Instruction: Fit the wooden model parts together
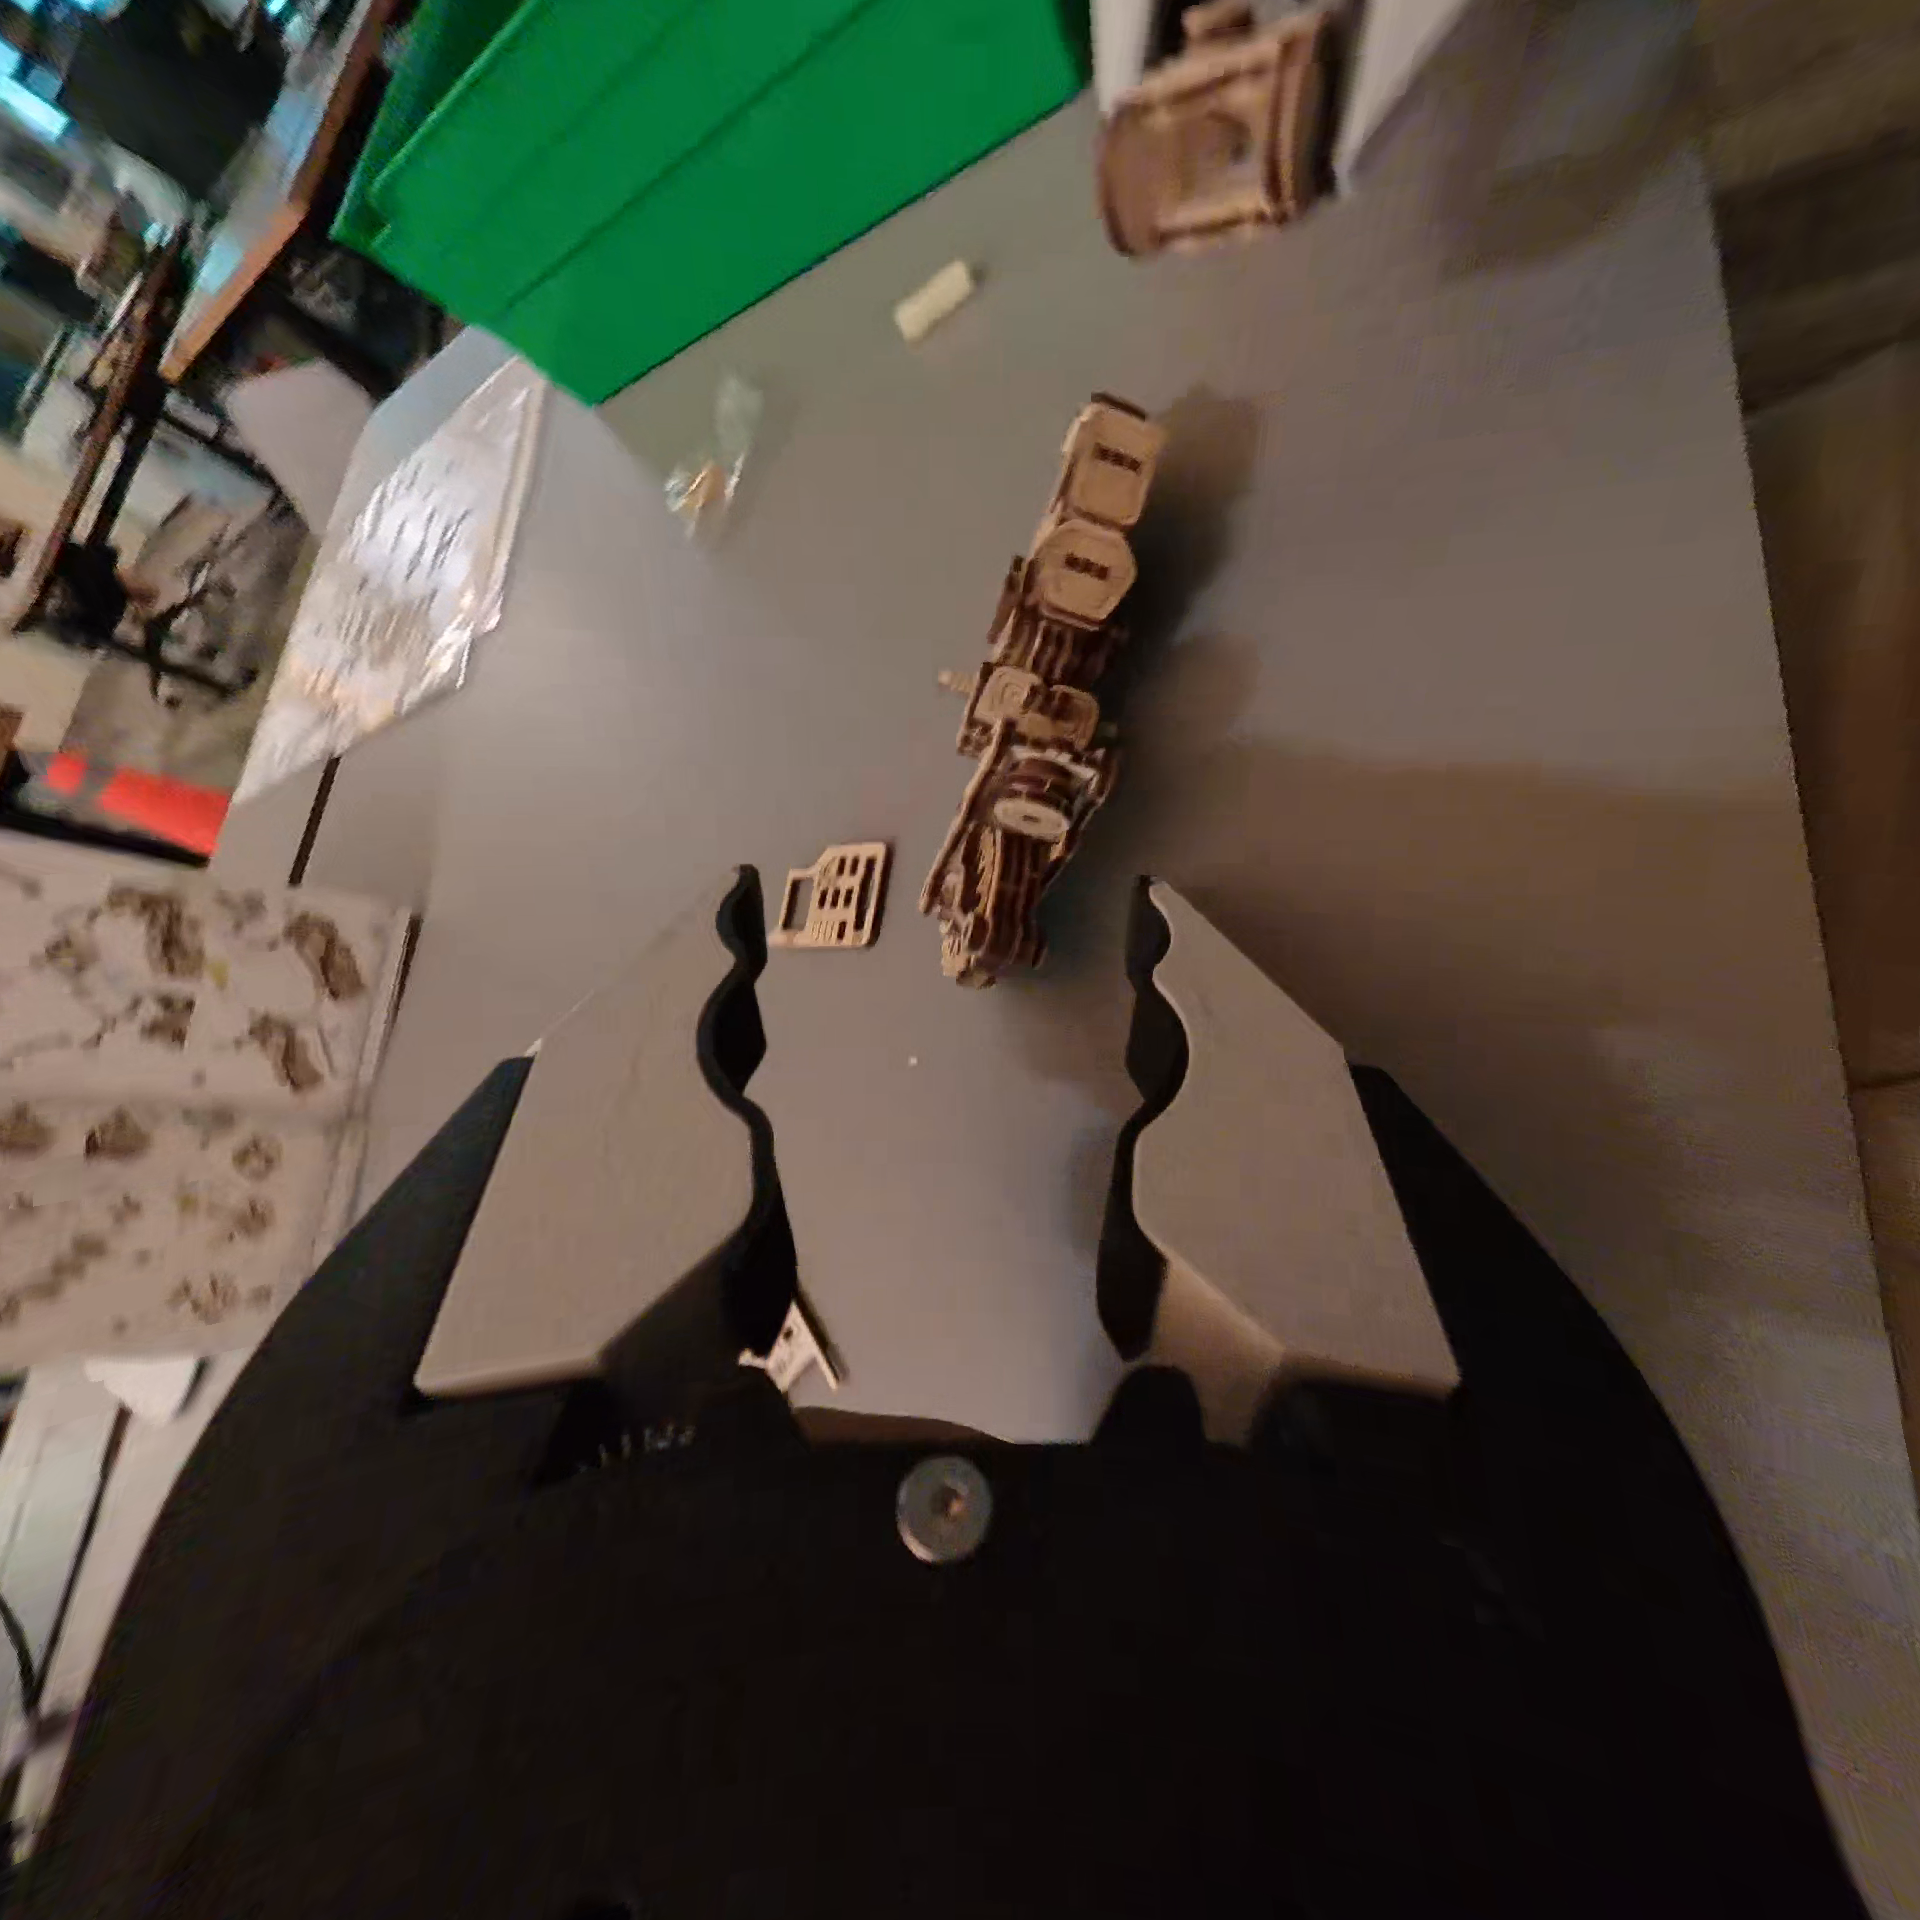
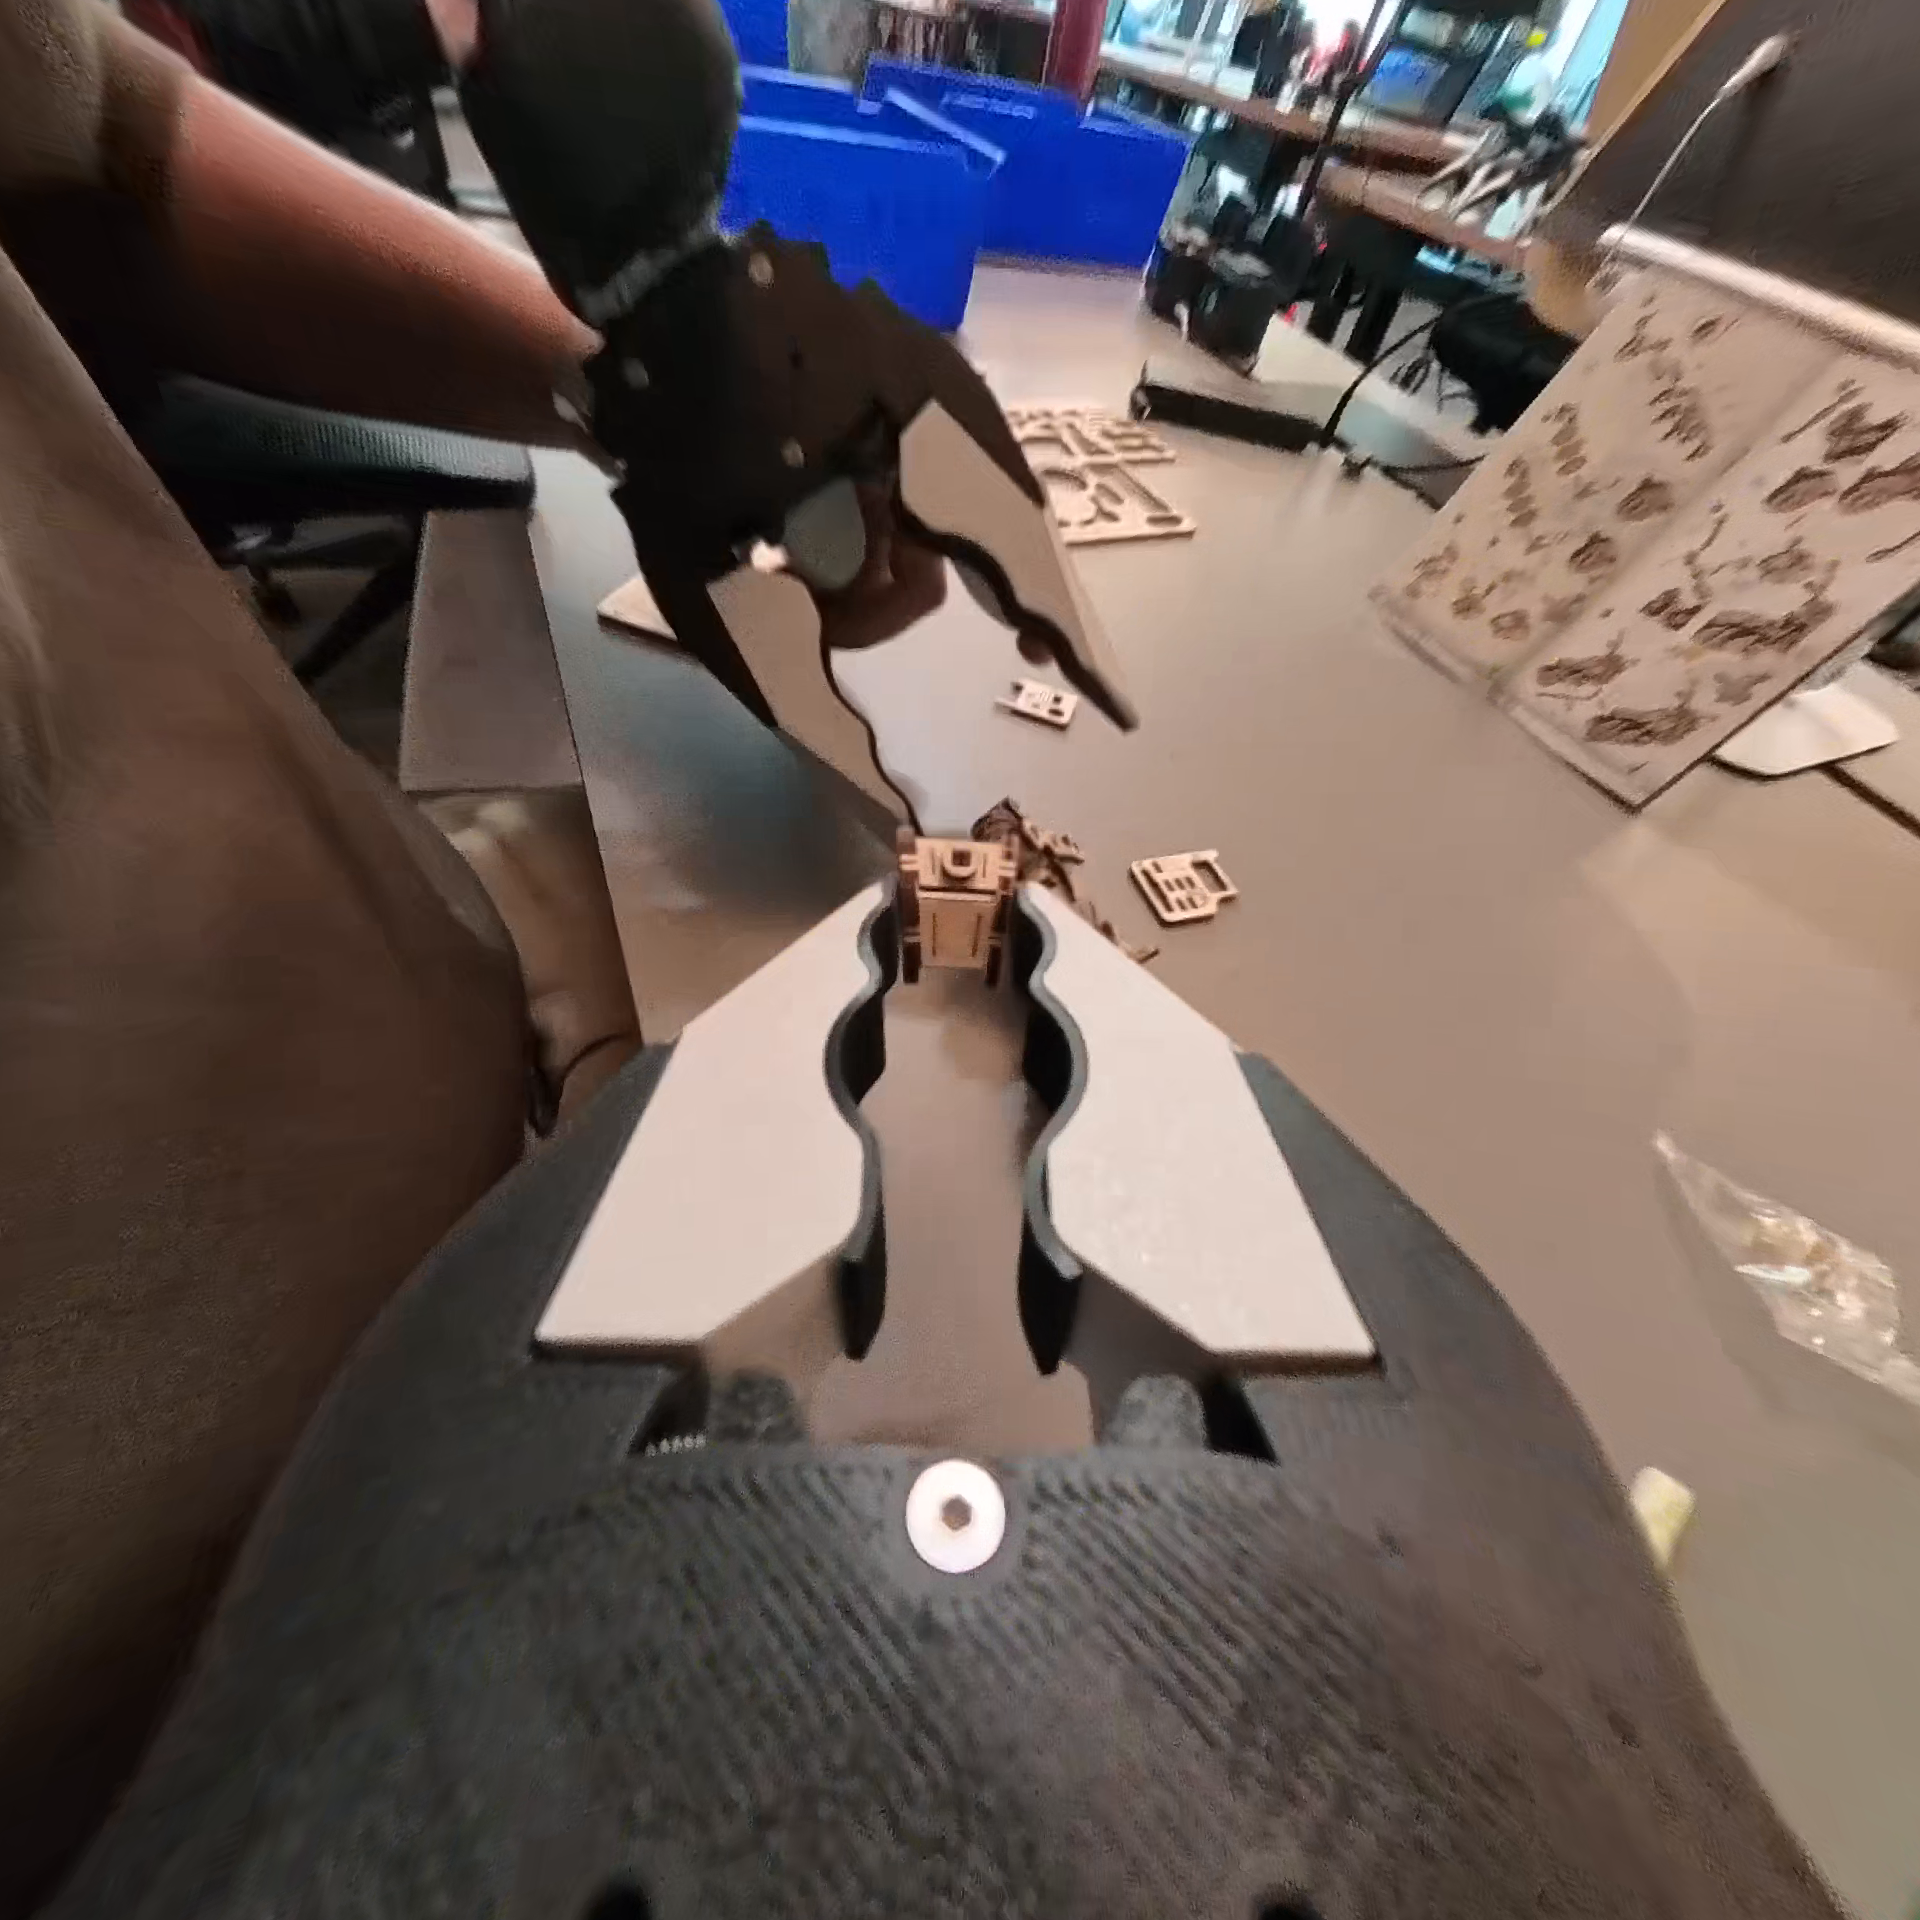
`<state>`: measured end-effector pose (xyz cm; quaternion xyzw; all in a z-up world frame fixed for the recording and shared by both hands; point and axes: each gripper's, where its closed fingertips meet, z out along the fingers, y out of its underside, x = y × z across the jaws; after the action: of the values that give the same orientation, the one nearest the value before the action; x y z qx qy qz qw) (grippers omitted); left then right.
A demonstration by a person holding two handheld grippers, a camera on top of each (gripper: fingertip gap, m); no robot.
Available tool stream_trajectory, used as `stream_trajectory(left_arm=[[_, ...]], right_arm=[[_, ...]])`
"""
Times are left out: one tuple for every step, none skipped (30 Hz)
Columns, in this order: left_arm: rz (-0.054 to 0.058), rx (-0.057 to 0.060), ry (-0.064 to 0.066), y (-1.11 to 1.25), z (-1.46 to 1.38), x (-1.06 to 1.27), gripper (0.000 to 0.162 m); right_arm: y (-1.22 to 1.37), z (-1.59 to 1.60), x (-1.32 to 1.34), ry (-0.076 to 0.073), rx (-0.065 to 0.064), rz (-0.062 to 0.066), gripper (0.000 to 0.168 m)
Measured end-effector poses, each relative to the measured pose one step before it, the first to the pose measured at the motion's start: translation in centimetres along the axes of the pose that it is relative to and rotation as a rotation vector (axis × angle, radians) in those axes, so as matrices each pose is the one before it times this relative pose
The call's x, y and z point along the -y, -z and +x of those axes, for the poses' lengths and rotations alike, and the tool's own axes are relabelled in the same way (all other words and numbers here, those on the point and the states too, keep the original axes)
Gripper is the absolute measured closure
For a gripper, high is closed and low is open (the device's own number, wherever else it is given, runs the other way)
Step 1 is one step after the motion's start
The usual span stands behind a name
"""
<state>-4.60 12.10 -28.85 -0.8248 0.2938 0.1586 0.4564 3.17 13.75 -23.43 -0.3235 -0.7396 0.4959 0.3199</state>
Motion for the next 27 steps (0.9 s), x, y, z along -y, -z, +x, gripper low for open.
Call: stream_trajectory(left_arm=[[0.0065, -0.0274, -0.0293, -0.250, 0.129, 0.275, 0.092], [0.0015, -0.0230, -0.0330, -0.216, 0.060, 0.183, 0.093], [-0.0069, -0.0150, -0.0338, -0.229, -0.039, -0.002, 0.093], [-0.0163, -0.0190, -0.0309, -0.245, 0.054, -0.210, 0.093], [-0.0134, -0.0122, -0.0237, -0.233, 0.001, -0.199, 0.095], [-0.0027, -0.0050, -0.0167, -0.197, -0.035, -0.078, 0.098], [0.0044, -0.0062, -0.0073, -0.182, 0.049, 0.024, 0.101], [0.0078, -0.0073, 0.0001, -0.147, 0.110, 0.110, 0.103], [0.0091, -0.0041, 0.0015, -0.142, 0.103, 0.142, 0.105], [0.0082, -0.0022, -0.0039, -0.110, 0.136, 0.128, 0.107], [0.0039, -0.0010, -0.0100, -0.113, 0.141, 0.061, 0.110], [0.0020, 0.0034, -0.0130, -0.115, 0.110, 0.017, 0.113], [0.0012, 0.0011, -0.0155, -0.107, 0.159, 0.007, 0.117], [0.0053, -0.0002, -0.0145, -0.081, 0.188, 0.085, 0.121], [0.0097, 0.0066, -0.0095, -0.056, 0.068, 0.192, 0.123], [0.0094, 0.0024, -0.0047, -0.041, 0.095, 0.214, 0.125], [0.0059, -0.0012, -0.0001, -0.044, 0.103, 0.167, 0.125], [0.0067, 0.0063, 0.0022, -0.022, -0.033, 0.168, 0.128], [0.0104, 0.0101, 0.0013, 0.010, -0.109, 0.178, 0.133], [0.0103, 0.0084, 0.0017, 0.040, -0.121, 0.160, 0.137], [0.0038, 0.0047, 0.0053, 0.029, -0.086, 0.043, 0.137], [0.0016, -0.0002, 0.0111, 0.036, -0.040, 0.021, 0.138], [0.0031, -0.0029, 0.0158, 0.058, -0.001, 0.051, 0.138], [0.0092, -0.0008, 0.0213, 0.099, -0.030, 0.143, 0.138], [0.0137, -0.0006, 0.0319, 0.134, -0.057, 0.243, 0.138], [0.0117, -0.0019, 0.0439, 0.151, -0.081, 0.239, 0.138], [0.0037, 0.0069, 0.0542, 0.129, -0.239, 0.130, 0.139]], right_arm=[[0.392, 0.124, 0.402, -0.0046, -0.0106, 0.0178, 0.150], [0.365, 0.144, 0.384, -0.0022, -0.0096, 0.0195, 0.150], [0.306, 0.161, 0.297, -0.0023, -0.0064, 0.0163, 0.150], [0.242, 0.166, 0.152, -0.0052, -0.0033, 0.0093, 0.150], [0.158, 0.158, 0.037, -0.0070, -0.0007, 0.0035, 0.150], [0.095, 0.171, -0.060, -0.0059, -0.0016, 0.0001, 0.150], [0.067, 0.164, -0.124, -0.0036, -0.0034, -0.0029, 0.150], [0.023, 0.134, -0.136, -0.0013, -0.0035, -0.0045, 0.149], [0.011, 0.081, -0.109, 0.0001, -0.0027, -0.0039, 0.149], [-0.008, 0.046, -0.073, 0.0003, -0.0011, -0.0024, 0.150], [-0.004, -0.003, -0.036, 0.0001, 0.0005, -0.0013, 0.149], [-0.014, -0.002, -0.016, -0.0003, 0.0007, -0.0007, 0.149], [-0.007, -0.004, -0.016, -0.0004, 0.0004, -0.0006, 0.149], [-0.019, -0.002, -0.029, -0.0002, 0.0001, -0.0011, 0.149], [-0.029, 0.003, -0.046, 0.0000, -0.0005, -0.0019, 0.150], [-0.025, 0.013, -0.062, 0.0000, -0.0007, -0.0022, 0.150], [-0.045, 0.004, -0.059, -0.0005, -0.0001, -0.0024, 0.150], [-0.047, -0.010, -0.070, -0.0010, 0.0005, -0.0025, 0.150], [-0.033, -0.012, -0.060, -0.0009, 0.0010, -0.0022, 0.149], [-0.047, -0.011, -0.055, -0.0006, 0.0009, -0.0021, 0.150], [-0.038, -0.031, -0.050, -0.0003, 0.0011, -0.0017, 0.149], [-0.036, -0.029, -0.025, 0.0000, 0.0013, -0.0013, 0.150], [-0.029, -0.034, -0.010, 0.0004, 0.0015, -0.0008, 0.149], [-0.031, -0.051, 0.023, 0.0010, 0.0017, 0.0000, 0.150], [-0.013, -0.050, 0.048, 0.0016, 0.0013, 0.0006, 0.150], [-0.015, -0.056, 0.043, 0.0017, 0.0008, 0.0008, 0.150], [-0.018, -0.053, 0.035, 0.0016, 0.0008, 0.0001, 0.150]])
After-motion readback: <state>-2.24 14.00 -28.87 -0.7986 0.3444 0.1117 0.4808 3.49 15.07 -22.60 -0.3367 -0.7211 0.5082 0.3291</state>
